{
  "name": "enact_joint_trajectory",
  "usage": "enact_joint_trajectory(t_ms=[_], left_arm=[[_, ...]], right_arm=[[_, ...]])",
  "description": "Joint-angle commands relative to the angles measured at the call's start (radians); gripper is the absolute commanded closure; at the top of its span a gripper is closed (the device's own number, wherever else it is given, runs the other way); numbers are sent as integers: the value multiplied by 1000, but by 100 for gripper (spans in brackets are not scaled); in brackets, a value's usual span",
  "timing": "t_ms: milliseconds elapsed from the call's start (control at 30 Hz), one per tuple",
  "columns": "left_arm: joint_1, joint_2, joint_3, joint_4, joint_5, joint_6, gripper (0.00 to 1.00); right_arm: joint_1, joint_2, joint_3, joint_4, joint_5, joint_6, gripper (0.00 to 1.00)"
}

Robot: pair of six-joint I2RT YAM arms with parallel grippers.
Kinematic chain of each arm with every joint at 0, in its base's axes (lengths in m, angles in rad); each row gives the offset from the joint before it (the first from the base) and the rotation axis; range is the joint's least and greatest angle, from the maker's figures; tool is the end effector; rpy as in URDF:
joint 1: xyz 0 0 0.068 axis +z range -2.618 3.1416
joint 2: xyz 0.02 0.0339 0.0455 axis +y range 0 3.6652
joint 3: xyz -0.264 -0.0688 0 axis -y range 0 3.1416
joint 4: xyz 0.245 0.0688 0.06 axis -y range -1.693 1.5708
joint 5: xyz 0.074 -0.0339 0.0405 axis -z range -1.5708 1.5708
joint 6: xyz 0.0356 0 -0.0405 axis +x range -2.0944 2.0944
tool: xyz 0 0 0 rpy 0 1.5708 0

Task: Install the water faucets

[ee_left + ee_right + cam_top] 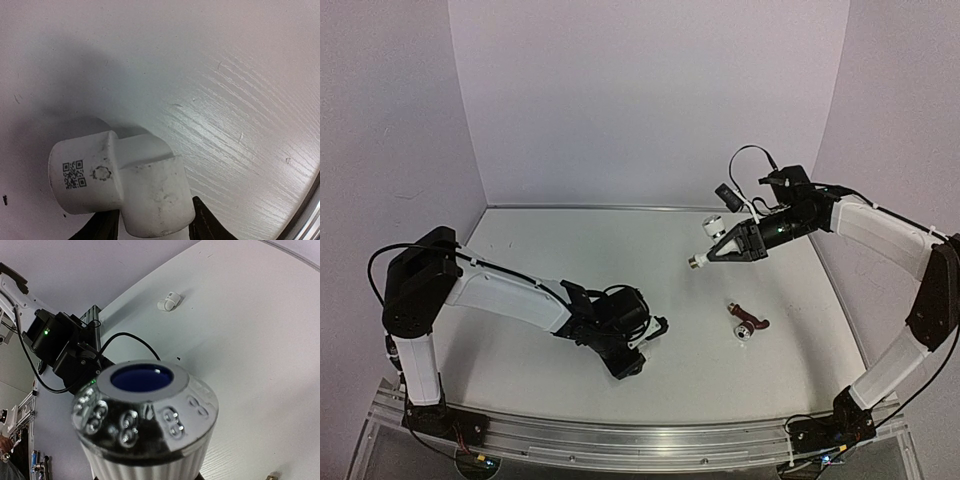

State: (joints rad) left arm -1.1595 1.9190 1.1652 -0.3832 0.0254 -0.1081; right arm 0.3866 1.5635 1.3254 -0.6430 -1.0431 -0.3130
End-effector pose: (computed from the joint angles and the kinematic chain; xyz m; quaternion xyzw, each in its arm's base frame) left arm 0.1494 -0.3449 0.1383 0.4924 0.8433 -0.1374 0.1660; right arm 0.2929 0.1525 0.3071 -0.4379 0.7089 0.4794 0.2757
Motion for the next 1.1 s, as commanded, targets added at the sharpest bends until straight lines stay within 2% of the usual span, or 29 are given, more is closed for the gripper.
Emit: enact_joint_trajectory(t_ms=[0,233,300,433,500,633,800,1000,1067], left_arm=[[-1,16,44,53,4,-41,51],[7,45,52,102,-16,-100,44],[18,37,39,127,-73,-114,42],[74,42,42,139,-57,-138,31],[102,42,42,157,-51,-157,19],[123,46,38,170,-78,-176,15],[131,31,19,110,-113,-153,12],[152,-72,-61,38,-146,-119,1],[167,-110,-90,34,-181,-141,0]], right_arm=[[-7,-6,-1,28,-8,-14,100],[-7,-9,-16,28,2,-17,100],[-9,-13,-21,28,2,-19,100],[-9,-7,-19,28,-5,-19,100],[-9,-9,-17,28,-5,-19,100],[-11,-16,-17,28,-1,-20,100],[-16,-23,-15,26,2,-22,100],[-16,-18,-17,27,-5,-26,100],[-18,-15,-16,28,-9,-25,100]])
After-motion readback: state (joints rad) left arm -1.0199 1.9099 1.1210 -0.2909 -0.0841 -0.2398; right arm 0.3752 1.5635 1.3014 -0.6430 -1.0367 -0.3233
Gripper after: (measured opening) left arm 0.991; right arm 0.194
